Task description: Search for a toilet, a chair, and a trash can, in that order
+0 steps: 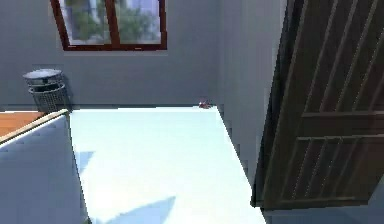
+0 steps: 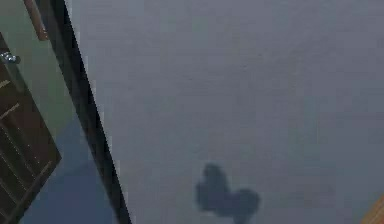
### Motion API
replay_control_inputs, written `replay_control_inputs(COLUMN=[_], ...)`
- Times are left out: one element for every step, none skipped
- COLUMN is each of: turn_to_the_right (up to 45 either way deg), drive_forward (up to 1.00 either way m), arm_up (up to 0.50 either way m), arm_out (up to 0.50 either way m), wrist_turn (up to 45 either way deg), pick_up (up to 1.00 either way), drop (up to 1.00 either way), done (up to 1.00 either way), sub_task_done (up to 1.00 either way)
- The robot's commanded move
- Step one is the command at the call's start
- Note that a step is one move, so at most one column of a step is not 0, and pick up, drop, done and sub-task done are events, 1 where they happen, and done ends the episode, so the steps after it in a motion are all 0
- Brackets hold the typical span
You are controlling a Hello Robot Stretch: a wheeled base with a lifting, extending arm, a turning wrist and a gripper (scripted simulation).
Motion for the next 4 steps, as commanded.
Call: replay_control_inputs(turn_to_the_right=[0.0, 6.0, 0.0, -45.0], drive_forward=[1.0, 0.0, 0.1, 0.0], arm_up=[0.0, 0.0, 0.0, 0.0], arm_out=[0.0, 0.0, 0.0, 0.0], wrist_turn=[0.0, 0.0, 0.0, 0.0], pick_up=[0.0, 0.0, 0.0, 0.0], drop=[0.0, 0.0, 0.0, 0.0], done=[0.0, 0.0, 0.0, 0.0], sub_task_done=[0.0, 0.0, 0.0, 0.0])
